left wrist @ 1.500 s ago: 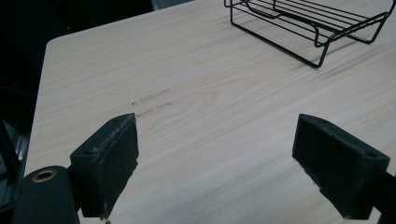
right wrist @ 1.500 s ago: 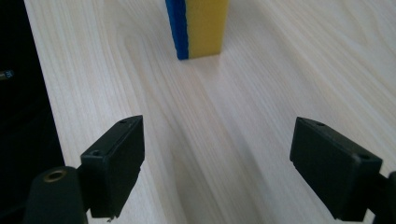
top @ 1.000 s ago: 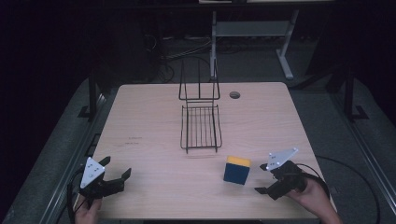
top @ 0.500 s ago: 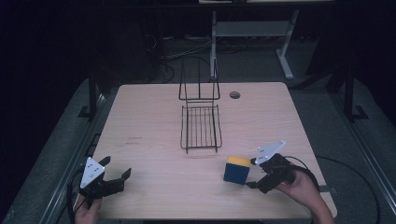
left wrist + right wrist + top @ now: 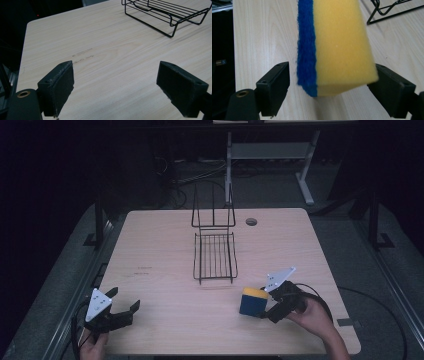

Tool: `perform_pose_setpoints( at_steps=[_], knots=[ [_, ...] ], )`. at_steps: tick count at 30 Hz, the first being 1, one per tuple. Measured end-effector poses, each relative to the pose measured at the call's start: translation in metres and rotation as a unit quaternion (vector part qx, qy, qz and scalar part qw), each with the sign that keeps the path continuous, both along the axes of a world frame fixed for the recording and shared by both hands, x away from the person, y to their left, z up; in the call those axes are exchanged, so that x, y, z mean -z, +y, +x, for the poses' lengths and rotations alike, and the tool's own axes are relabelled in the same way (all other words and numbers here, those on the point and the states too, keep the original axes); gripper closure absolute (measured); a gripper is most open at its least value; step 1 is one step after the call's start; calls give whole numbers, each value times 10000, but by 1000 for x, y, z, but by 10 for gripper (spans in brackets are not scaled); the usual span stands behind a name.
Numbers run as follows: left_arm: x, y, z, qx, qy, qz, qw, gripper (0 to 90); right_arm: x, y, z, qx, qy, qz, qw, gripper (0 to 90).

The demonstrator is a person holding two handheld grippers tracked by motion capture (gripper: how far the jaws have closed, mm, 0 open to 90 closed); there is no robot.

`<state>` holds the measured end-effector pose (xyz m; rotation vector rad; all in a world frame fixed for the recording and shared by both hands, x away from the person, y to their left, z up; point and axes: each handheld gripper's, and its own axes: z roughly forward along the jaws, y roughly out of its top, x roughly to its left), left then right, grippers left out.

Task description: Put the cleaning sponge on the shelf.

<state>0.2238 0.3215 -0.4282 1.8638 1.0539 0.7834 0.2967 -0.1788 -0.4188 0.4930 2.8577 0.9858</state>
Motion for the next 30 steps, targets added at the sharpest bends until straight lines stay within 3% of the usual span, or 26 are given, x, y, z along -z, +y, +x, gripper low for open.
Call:
perform_pose_setpoints(
  at_steps=[11, 21, 22, 24, 30],
  knots=[
    [-1, 1, 0, 1, -22, 3, 10000, 139, 4, 11, 5, -78, 11, -13, 10000, 245],
    [-1, 2, 0, -7, -26, -9, 10000, 139, 7, 14, 7, -182, 35, -26, 9998, 432],
    [-1, 2, -1, -7, -30, -4, 10000, 139, 6, 14, 7, -233, 42, -8, 9997, 499],
    [-1, 2, 0, -7, -30, -6, 10000, 139, 5, 14, 7, -266, 13, 29, 9996, 547],
    [-1, 2, 0, -5, -26, -10, 10000, 139, 0, 15, 8, -347, 46, 35, 9994, 563]
  ],
)
